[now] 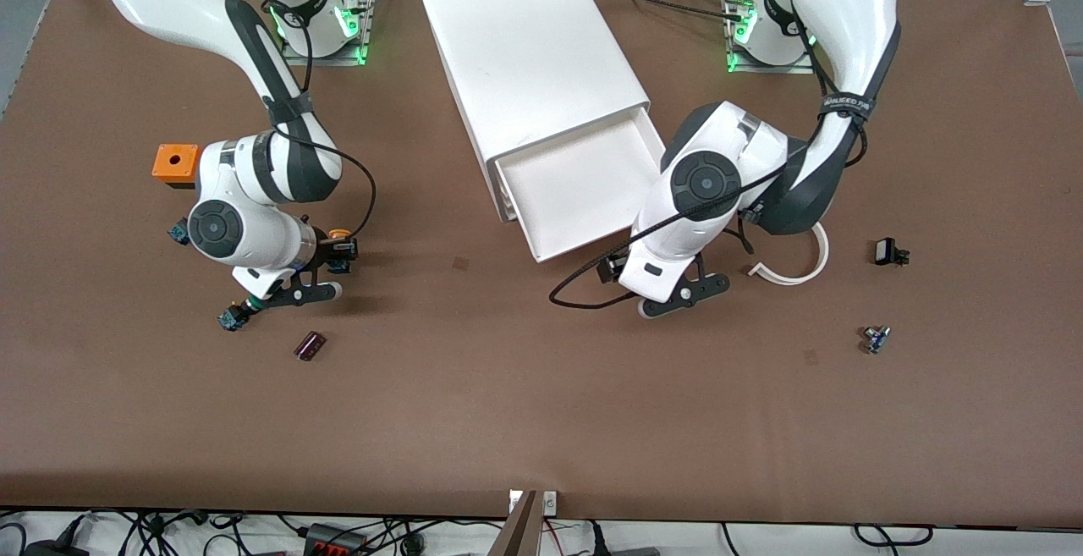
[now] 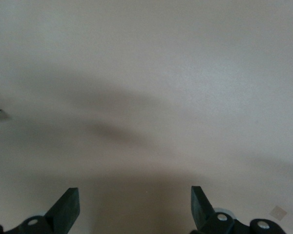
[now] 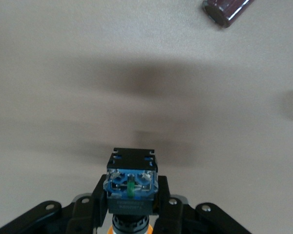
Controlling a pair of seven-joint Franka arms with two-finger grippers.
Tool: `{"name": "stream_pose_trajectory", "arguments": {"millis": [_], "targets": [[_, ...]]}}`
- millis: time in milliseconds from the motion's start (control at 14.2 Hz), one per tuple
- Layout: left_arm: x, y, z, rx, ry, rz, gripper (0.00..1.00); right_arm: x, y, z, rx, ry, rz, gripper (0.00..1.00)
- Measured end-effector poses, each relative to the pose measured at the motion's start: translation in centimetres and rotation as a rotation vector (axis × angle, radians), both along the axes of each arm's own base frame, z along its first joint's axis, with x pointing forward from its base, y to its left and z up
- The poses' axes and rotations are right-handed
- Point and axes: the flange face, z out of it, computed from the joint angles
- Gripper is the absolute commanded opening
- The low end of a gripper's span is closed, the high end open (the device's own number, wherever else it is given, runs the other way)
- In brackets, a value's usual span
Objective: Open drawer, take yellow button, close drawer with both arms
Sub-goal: 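Set the button on the table while the left gripper pushes the drawer shut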
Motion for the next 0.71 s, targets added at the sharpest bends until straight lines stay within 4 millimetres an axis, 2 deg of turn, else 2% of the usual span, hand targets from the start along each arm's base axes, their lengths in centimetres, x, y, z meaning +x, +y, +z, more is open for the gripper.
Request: {"name": "stream_pose_trajectory", "arguments": {"millis": [283,495,565,636,707], "targets": [[-1.0,-0.9,-1.1,0.005,0.018,-0.008,1.0,-0.2,0.4,-1.6,-0.041,-0.021,0.081,0.04],[-2.5,-2.5,-1.5,-0.003,0.038,-0.039,1.0,-0.1,0.8,-3.1,-0.037,-0.038,0.09,0.04],[-3.1,-3.1,-1.5,-0.003,0.051,-0.052,1.0,-0.1,0.9,-3.6,-0.035,-0.044,0.091,0.1],[-3.7,-3.6,-1.4,0.001,0.067,-0.063,1.0,-0.1,1.0,-4.2,-0.034,-0.049,0.093,0.5],[-4.3,-3.9,-1.3,0.008,0.085,-0.075,1.0,-0.1,1.0,-4.7,-0.033,-0.052,0.094,0.99]]}}
